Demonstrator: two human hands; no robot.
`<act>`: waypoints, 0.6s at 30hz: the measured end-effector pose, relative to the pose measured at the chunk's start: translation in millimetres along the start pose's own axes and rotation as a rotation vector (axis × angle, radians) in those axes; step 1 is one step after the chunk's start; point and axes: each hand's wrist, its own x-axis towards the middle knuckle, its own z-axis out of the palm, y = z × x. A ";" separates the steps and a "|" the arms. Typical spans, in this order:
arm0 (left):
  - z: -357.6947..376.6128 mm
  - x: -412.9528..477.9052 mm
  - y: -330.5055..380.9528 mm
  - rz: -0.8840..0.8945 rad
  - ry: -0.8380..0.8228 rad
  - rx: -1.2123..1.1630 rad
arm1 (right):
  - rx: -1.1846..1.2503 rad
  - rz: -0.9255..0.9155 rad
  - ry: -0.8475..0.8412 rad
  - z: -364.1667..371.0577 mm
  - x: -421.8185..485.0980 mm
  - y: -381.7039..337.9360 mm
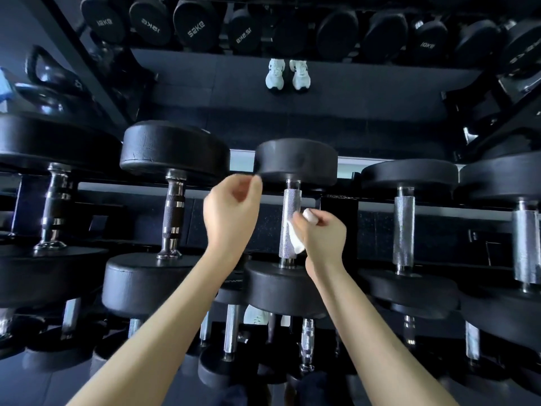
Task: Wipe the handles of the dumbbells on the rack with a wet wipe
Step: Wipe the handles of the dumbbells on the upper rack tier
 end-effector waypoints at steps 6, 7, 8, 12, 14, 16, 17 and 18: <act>11.2 -21.4 -16.8 -0.093 -0.236 -0.071 | 0.127 0.099 -0.019 17.0 -17.9 -16.5; 16.0 -22.8 -18.7 -0.091 -0.283 -0.023 | 0.158 0.132 -0.078 16.4 -21.8 -18.6; 20.9 -23.8 -20.7 -0.084 -0.318 0.037 | 0.184 0.163 -0.111 14.4 -23.8 -19.3; 38.2 -21.2 -26.3 -0.117 -0.332 0.128 | 0.215 0.222 -0.189 3.4 -22.8 -16.7; 45.1 -17.8 -29.3 -0.187 -0.311 0.104 | 0.212 0.227 -0.223 -1.2 -24.4 -20.1; 51.0 -15.6 -34.7 -0.257 -0.304 0.075 | 0.178 0.208 -0.244 -9.8 -28.3 -22.6; 53.8 -14.5 -38.1 -0.295 -0.304 0.054 | 0.096 0.171 -0.257 -15.2 -30.5 -22.2; 56.2 -13.1 -42.3 -0.345 -0.303 0.015 | -0.045 0.110 -0.263 -21.1 -34.4 -21.8</act>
